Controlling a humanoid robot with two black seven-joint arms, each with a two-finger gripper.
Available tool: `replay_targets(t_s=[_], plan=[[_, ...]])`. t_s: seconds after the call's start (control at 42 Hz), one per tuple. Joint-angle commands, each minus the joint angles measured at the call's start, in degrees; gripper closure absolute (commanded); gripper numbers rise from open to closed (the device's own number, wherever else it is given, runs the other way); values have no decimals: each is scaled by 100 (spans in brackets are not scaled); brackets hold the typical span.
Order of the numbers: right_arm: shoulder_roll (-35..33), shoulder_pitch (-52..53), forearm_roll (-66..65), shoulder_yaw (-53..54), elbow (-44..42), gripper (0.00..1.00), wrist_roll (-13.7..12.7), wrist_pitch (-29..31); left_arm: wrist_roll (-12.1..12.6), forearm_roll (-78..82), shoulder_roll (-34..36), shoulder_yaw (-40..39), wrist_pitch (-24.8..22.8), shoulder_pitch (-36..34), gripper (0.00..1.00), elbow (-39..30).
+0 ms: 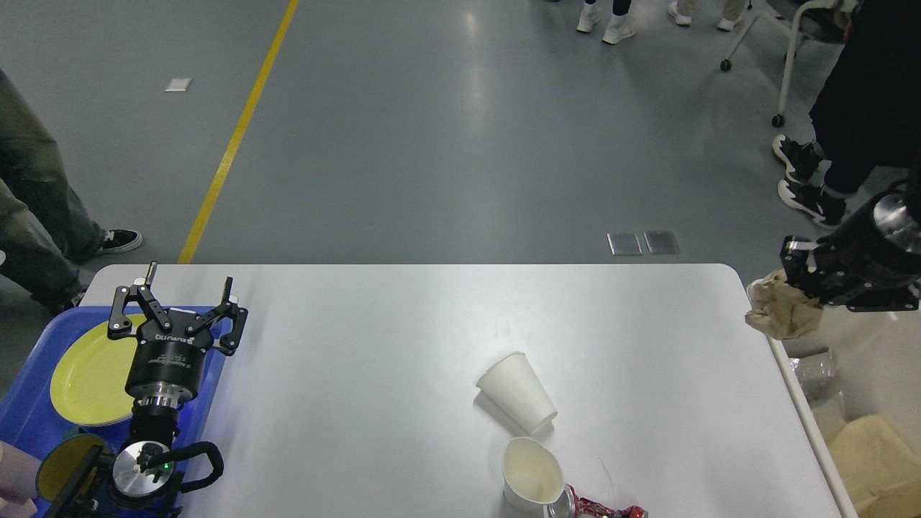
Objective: Tidy desktop
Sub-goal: 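Lift the brown paper and carry it over the white bin, then release the brown paper into the bin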
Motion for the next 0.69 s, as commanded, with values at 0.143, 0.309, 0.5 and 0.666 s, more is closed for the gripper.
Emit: replay_targets(t_s=[0.143, 0.309, 0.5, 0.666], plan=[[-603, -2910, -78, 1076, -2705, 100, 18, -20, 0, 1, 4, -9, 5, 0, 4, 0], [-480, -5142, -78, 2464, -4656, 100, 70, -221, 0, 1, 4, 0, 5, 0, 4, 0], [583, -7130, -70, 3143, -6600, 100, 246, -1310, 0, 1, 4, 0, -4, 0, 4, 0], [1049, -7887, -78, 2994, -6742, 100, 317, -2778, 0, 1, -5, -9, -4, 0, 4, 0]])
